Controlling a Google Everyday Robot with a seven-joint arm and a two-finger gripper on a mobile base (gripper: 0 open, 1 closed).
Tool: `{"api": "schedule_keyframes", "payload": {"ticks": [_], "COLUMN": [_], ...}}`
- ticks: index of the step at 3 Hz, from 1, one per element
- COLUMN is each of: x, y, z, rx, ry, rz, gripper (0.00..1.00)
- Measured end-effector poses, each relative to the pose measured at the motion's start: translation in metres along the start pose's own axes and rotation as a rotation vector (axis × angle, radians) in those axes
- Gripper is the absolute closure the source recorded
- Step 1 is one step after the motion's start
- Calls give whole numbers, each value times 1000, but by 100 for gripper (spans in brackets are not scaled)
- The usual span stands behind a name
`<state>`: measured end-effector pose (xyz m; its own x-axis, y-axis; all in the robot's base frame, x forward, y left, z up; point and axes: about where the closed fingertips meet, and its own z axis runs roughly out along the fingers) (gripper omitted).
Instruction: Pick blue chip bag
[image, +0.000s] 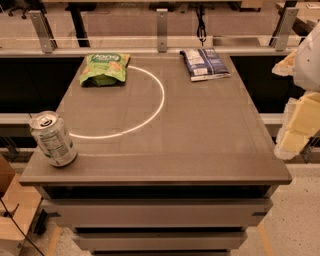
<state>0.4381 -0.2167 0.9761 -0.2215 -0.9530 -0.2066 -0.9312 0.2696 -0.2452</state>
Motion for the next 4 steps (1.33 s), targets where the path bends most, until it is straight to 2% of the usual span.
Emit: {"api": "schedule_keyframes", "payload": {"ticks": [1,2,3,4], "x": [0,-5,-16,-21], "y": [0,-8,-26,-54], "z": [0,-1,-1,3], "rx": [0,24,51,73], "ry": [0,-31,-123,-257], "rz": [0,23,16,37], "gripper": [0,0,0,0]}}
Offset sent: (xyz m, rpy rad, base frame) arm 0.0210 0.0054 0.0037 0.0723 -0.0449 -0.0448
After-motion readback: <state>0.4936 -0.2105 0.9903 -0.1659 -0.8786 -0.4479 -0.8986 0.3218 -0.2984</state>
